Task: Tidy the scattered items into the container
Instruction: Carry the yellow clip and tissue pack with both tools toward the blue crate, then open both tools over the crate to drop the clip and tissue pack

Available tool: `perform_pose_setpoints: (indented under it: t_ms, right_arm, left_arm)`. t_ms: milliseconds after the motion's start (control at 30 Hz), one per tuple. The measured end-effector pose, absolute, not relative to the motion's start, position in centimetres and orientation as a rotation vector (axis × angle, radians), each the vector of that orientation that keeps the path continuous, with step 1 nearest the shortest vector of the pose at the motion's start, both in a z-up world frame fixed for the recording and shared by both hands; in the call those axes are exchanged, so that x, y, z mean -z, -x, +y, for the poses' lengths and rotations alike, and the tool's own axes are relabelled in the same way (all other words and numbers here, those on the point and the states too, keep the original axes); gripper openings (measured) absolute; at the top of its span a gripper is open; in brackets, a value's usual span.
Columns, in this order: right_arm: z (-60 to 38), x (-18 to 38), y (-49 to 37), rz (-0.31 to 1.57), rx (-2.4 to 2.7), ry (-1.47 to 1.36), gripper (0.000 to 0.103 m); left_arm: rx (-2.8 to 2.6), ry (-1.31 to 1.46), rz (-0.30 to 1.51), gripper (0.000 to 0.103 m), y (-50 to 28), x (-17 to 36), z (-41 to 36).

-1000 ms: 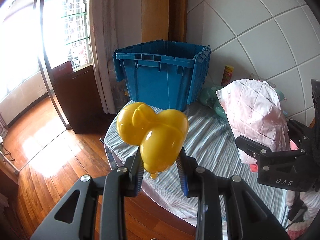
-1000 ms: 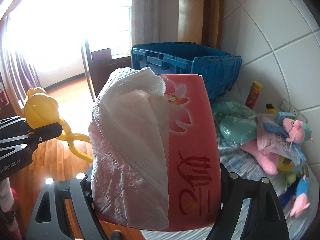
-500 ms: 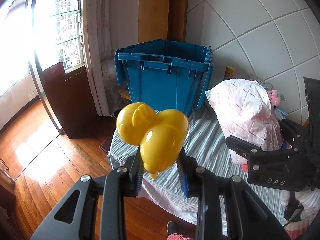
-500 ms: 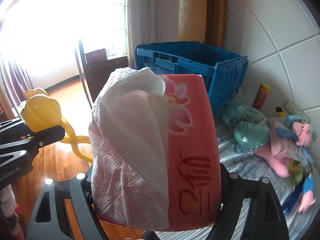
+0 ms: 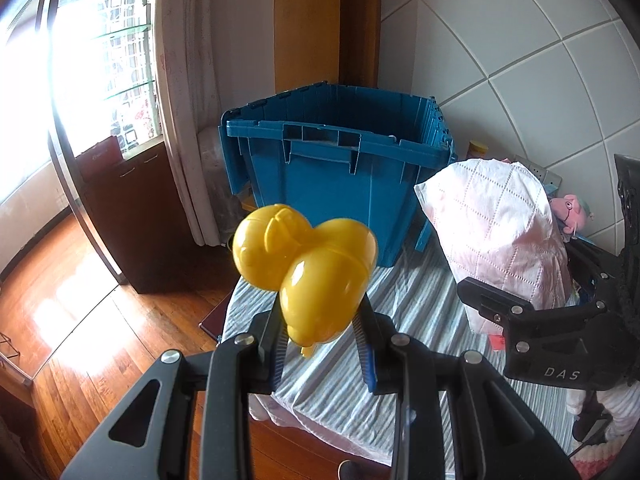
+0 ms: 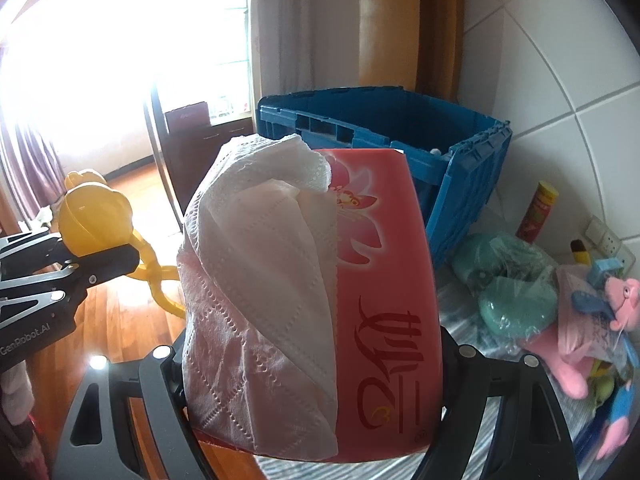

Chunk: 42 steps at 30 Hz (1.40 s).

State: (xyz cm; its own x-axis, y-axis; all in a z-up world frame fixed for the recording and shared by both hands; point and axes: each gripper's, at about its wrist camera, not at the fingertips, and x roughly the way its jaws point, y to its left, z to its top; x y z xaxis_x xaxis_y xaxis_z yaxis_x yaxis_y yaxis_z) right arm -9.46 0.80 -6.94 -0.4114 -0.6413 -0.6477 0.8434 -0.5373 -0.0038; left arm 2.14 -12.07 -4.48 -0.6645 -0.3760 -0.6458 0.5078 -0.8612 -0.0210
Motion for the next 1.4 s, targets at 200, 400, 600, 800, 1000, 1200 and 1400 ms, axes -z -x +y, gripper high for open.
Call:
perform_pose_setpoints:
  t_ms: [200,400,600,800,1000,1200,1400]
  right_arm:
    - [-0.2,6.9,11.8,0.409,2.039,-0.749,0.085]
    - [-1.3,7.0,12.9,0.423,2.046,-0.763,0.085]
    - [-3.1,6.7,13.6,0.419,2.073,-0.773,0.085]
    - [-6.1,6.8,14.5,0.398,2.133,-0.799,0.085]
    - [-10.1,5.7,15.2,0.339,2.227,-0.802,0.085]
    - [-13.2,3.4,16.6,0.255,2.332,-0.791,0.085]
    - [-15.0,-0.5,19.3,0.263,2.416,-0.741,0.085]
  left_arm:
    - [2.486,-0.907,0.270,0.029,0.5,4.5,-13.3]
    - [2.510,-0.920,0.271,0.029,2.1,4.6,-14.7]
    - [2.550,-0.932,0.255,0.029,3.7,4.6,-17.2]
    - [2.623,-0.958,0.209,0.029,5.5,4.4,-21.4]
    - [2.739,-0.953,0.113,0.029,7.3,2.0,-25.7]
    - [2.844,-0.892,0.016,0.029,10.3,-2.2,-28.7]
    - [2.932,-0.808,-0.021,0.029,14.5,-6.6,-31.2]
